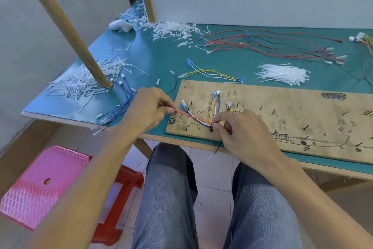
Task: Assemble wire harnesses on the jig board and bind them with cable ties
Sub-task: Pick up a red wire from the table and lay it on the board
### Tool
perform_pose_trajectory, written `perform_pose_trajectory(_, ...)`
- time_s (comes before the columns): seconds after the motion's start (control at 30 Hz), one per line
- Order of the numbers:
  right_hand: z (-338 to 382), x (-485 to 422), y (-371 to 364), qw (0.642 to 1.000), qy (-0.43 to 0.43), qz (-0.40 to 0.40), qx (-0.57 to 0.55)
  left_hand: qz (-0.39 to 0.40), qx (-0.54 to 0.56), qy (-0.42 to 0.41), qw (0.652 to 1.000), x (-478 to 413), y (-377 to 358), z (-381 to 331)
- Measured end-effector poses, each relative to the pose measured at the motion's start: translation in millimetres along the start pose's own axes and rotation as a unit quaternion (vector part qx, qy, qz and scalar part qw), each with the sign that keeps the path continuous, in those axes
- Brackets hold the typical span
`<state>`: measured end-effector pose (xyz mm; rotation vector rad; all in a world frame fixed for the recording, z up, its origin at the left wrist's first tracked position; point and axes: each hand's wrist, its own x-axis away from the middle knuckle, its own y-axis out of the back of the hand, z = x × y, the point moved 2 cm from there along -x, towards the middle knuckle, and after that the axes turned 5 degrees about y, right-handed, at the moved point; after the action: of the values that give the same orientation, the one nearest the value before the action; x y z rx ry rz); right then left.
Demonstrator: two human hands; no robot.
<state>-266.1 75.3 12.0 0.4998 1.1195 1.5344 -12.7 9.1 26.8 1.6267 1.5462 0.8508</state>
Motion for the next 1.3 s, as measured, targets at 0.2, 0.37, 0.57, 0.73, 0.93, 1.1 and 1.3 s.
perform_pose_trajectory(0.2, -2.7, 3.4, -4.3, 1.000, -0.010, -0.004, -0.014, 0.021, -0.021, -0.003, 1.000, -1.1, -5.7, -0.7)
perform_pose_trajectory(0.37, -11.6, 11.7, -1.0, 0.998, -0.035, -0.008, -0.048, 0.018, -0.080, -0.054, 0.995, -0.1, -6.9, -5.4)
perform_pose_trajectory(0.57, -21.4, 30.5, 11.8, 0.999, -0.024, -0.030, -0.015, -0.012, -0.241, -0.114, 0.964, 15.1, -0.3, -19.6)
perform_pose_trajectory(0.73, -33.6, 38.6, 17.2, 0.996, -0.064, -0.023, -0.054, -0.073, -0.198, -0.234, 0.949, 63.3, -25.0, -62.1)
perform_pose_trajectory(0.93, -60.2, 53.3, 41.9, 0.981, -0.149, -0.030, -0.121, -0.034, -0.194, -0.217, 0.956, 87.4, -67.2, -71.0)
perform_pose_trajectory(1.1, -77.0, 56.7, 63.6, 0.977, -0.187, -0.036, -0.091, -0.059, -0.193, -0.199, 0.959, 88.9, -75.2, -70.5)
perform_pose_trajectory(1.3, -90.5, 55.6, 81.2, 0.974, -0.206, -0.059, -0.074, -0.063, -0.186, -0.195, 0.961, 90.0, -77.5, -72.6)
